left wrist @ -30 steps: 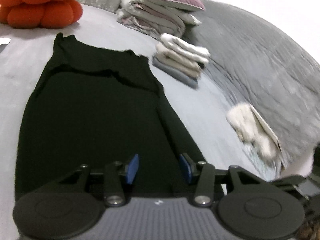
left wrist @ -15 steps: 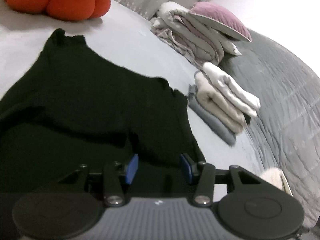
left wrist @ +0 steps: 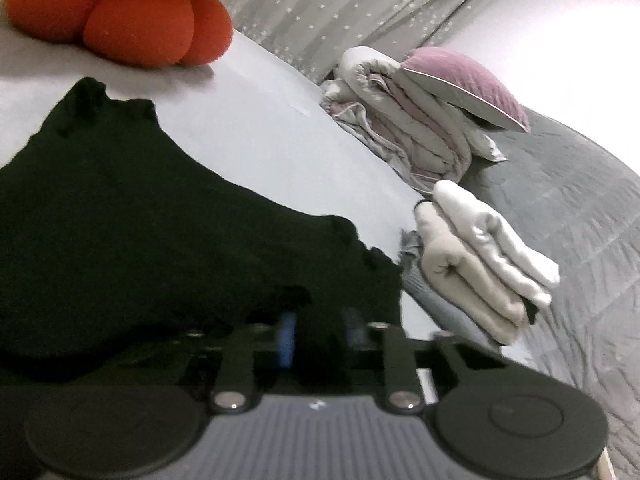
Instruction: Fold clothes
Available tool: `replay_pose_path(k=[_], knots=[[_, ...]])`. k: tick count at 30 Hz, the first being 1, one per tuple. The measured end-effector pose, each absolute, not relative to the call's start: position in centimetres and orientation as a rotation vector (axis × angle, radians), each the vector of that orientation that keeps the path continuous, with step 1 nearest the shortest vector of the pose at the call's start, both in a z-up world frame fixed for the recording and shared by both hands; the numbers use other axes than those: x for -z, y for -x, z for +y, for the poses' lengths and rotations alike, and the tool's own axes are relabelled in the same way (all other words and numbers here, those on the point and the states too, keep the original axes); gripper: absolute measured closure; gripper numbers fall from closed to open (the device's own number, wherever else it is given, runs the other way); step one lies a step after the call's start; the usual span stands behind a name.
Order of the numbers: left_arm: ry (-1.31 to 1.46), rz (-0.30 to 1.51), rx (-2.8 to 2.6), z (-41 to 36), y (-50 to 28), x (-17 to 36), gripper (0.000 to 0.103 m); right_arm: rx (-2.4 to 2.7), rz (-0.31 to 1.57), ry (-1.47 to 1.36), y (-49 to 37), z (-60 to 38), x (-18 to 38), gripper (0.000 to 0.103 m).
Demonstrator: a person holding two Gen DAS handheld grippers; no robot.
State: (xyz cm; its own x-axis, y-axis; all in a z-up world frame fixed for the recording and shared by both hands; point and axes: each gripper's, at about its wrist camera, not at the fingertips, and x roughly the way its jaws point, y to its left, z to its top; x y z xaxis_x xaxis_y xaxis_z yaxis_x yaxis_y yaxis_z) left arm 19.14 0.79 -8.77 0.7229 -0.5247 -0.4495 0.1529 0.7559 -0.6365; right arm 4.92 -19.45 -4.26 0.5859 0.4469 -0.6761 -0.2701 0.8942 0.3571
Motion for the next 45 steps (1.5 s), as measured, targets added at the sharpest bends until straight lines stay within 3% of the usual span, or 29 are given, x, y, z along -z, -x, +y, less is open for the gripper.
replay_pose_path(k=[2,18,32,34,36,37,38,45], knots=[[0.613,0.655,0.4,0.9,-19.1,8.7,0.097,-0.422,0.846,-0.215,-4.8,-19.4,4.2,0.061],[0.356,0.405,0.48,-0.2,-16.8,4.3,0.097,-0.425,0.847,-0.201,-5.0,-19.7,4.2,0.061],[0.373,0.508,0.435,3.0,-15.4,6.3,0.097,-0.432,0.856,-0.179,-5.2,-19.9,4.3,0.061],[0.379,0.547,0.465,2.9,-15.6,6.2,0.094,-0.431,0.857,-0.18,-5.3,-19.9,4.3,0.061],[0.452,0.612,0.496,3.2,-16.0,6.4,0.076,-0.431,0.859,-0.181,-5.4,-19.9,4.3,0.061],[0.498,0.642,0.497,3.5,-16.2,6.6,0.058,-0.431,0.859,-0.182,-5.4,-19.9,4.3,0.061],[0.542,0.657,0.489,3.9,-16.5,6.7,0.052,-0.431,0.86,-0.182,-5.4,-19.9,4.2,0.061],[0.852,0.772,0.431,5.3,-19.3,8.8,0.051,-0.43,0.86,-0.187,-5.3,-19.7,4.2,0.061]])
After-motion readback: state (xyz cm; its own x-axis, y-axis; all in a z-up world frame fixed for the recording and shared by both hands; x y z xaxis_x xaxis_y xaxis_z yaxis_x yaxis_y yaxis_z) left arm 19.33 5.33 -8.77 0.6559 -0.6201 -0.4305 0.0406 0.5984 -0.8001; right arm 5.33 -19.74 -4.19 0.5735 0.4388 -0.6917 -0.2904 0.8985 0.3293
